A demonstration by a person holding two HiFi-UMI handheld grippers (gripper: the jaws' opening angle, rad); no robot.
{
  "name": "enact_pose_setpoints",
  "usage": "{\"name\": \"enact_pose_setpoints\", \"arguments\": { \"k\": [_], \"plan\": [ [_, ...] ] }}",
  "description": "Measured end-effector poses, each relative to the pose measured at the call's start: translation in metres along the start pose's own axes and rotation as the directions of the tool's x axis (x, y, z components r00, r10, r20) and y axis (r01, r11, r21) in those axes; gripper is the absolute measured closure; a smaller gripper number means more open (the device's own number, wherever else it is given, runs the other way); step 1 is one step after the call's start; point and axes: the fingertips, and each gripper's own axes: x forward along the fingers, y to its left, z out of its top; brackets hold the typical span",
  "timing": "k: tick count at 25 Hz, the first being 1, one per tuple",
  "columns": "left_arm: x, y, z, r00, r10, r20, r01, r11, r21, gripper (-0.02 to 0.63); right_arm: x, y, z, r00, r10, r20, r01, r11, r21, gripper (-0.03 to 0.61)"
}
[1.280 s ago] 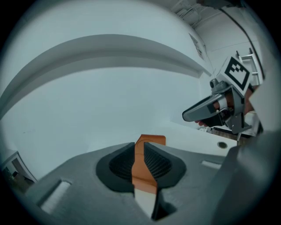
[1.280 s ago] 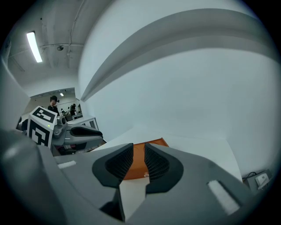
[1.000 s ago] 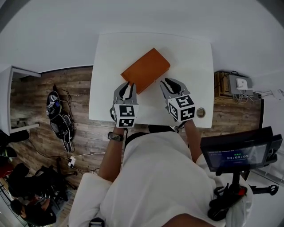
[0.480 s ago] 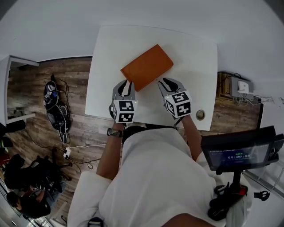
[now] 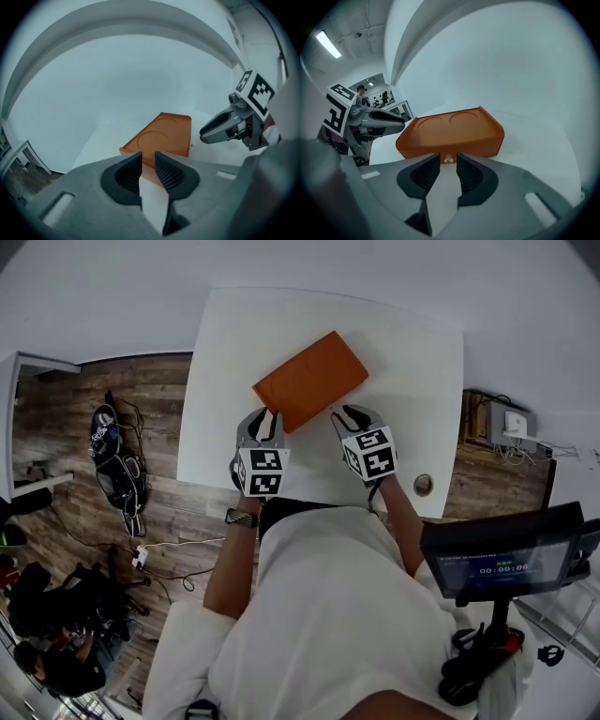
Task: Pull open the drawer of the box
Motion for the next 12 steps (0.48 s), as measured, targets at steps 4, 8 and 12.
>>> {"name": "enact_pose_setpoints", "arguments": {
  "k": [4, 8, 12],
  "plan": [
    [-0.002, -0.002, -0.002, 1.0, -0.003, -0.015, 0.003, 1.0, 0.0, 0.529, 0.007, -0.001, -0.005, 1.0, -0.001, -0.025, 0.001, 1.0, -0.008, 0.459],
    [-0.007, -0.005, -0.002, 1.0, -0.001, -0.012, 0.001, 1.0, 0.0, 0.529, 0.014, 0.001, -0.009, 0.999, 0.007, -0.048, -0.008, 1.0, -0.025, 0.457],
    [-0.01, -0.004, 0.0, 1.0, -0.012, -0.009, 0.012, 1.0, -0.002, 0.529, 0.021, 0.003, -0.014, 0.997, -0.003, -0.083, -0.001, 0.999, -0.052, 0.459]
  ]
}}
